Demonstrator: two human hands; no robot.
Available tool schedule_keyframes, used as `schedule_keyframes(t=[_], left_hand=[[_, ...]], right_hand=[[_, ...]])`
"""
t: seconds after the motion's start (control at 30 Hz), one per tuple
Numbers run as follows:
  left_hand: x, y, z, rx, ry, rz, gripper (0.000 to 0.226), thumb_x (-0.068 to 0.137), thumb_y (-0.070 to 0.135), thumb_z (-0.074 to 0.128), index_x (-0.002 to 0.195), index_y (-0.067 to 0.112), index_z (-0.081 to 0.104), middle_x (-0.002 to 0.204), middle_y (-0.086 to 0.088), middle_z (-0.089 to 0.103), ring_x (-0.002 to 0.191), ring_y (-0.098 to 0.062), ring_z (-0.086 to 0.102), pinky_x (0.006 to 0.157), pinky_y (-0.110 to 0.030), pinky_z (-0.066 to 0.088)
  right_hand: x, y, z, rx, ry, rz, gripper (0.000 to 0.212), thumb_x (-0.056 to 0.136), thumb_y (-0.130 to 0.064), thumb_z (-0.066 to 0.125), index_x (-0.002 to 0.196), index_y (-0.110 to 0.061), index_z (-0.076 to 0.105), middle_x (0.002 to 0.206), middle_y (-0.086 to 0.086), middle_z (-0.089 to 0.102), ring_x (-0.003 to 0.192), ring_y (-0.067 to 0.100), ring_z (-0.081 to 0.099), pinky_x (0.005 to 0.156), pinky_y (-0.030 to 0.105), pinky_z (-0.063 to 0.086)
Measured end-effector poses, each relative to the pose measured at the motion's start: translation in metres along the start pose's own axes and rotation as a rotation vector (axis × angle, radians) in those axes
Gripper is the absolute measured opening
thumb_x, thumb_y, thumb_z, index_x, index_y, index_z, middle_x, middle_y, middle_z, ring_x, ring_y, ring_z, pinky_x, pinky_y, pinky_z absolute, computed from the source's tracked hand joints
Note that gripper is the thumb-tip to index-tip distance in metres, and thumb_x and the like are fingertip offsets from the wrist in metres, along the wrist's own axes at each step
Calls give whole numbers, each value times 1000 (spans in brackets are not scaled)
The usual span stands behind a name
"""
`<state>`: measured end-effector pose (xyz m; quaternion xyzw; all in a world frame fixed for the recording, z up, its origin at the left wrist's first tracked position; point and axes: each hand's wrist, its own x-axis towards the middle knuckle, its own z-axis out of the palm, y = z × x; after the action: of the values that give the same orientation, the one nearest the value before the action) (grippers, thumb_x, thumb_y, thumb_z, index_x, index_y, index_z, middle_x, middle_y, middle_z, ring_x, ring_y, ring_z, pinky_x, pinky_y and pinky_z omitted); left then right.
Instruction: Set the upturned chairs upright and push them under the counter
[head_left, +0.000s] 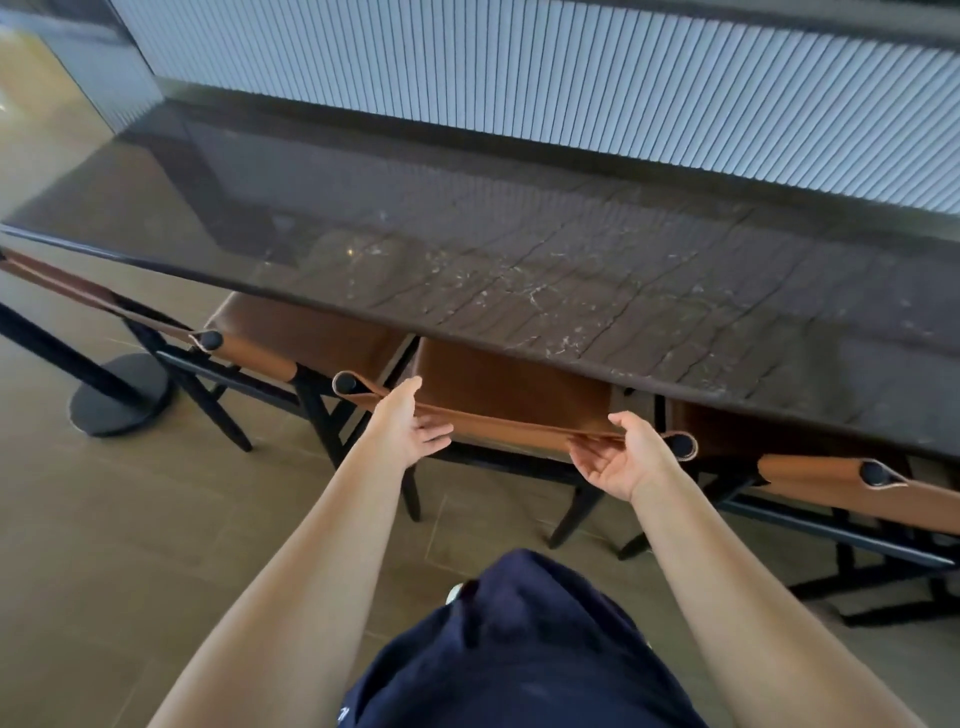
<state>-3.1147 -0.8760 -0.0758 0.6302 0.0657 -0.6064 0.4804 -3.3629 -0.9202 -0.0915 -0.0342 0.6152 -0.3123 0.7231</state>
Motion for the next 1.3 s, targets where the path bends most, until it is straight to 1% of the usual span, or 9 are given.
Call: schedule_keyframes(t=[0.13,0.4,0.53,0.67,0.8,0.9,1.07,1.17,1.3], left_hand=[[12,7,-8,24,-12,-33,53,101,24,49,148,13,27,135,-27,47,118,-41,54,101,-54,44],[31,19,-16,73,-1,-46,33,102,16,45,130,1,39,101,-31,57,97,-42,62,90,-51,50],[34,18,-16,65,-5,-64,16,100,7,46,112,-2,48,101,-29,58,106,-42,61,84,-49,52],[40,18,-17,16,-16,-45,12,96,-7,41,90,-1,49,91,-21,57,91,-39,60,80,-51,53],[40,17,-17,-5,-47,-26,15,94,-11,39,99,-1,49,94,-21,56,97,-39,57,77,-53,53],[38,14,-17,-2,-56,-28,24,93,-12,40,113,-2,48,104,-22,57,106,-41,57,74,-52,54],[39,19,-4,30,-83,-22,33,92,-12,42,122,0,48,115,-23,56,106,-41,57,68,-50,56],[45,23,6,24,-80,-7,35,92,-12,42,125,0,47,116,-23,54,107,-42,56,67,-51,56],[54,21,20,-9,-48,-9,35,91,-11,45,123,1,49,119,-24,56,101,-43,59,75,-52,58]], right_hand=[[10,5,1,20,67,5,20,98,-21,48,95,-2,53,104,23,65,91,36,65,73,46,50],[20,0,6,140,127,-44,10,99,-7,45,98,1,50,100,26,62,87,40,65,57,48,54],[22,0,5,195,155,-90,13,95,7,40,97,-1,49,100,23,58,84,43,60,47,51,53],[24,11,0,232,169,-156,30,94,14,36,117,-2,45,111,24,53,99,45,56,69,57,56],[22,15,-3,245,195,-193,27,92,17,35,111,-2,44,109,26,51,110,50,54,85,62,52],[20,20,-10,265,210,-190,23,92,17,37,103,0,46,116,28,49,110,51,54,78,60,54],[18,18,-20,305,206,-203,35,93,16,39,123,0,45,117,27,51,105,48,56,74,57,55],[18,8,-20,290,178,-203,23,94,15,40,107,-1,48,105,25,53,97,44,58,64,54,55],[25,-11,-20,273,158,-195,31,95,14,38,122,1,44,118,27,51,116,45,55,79,56,53]])
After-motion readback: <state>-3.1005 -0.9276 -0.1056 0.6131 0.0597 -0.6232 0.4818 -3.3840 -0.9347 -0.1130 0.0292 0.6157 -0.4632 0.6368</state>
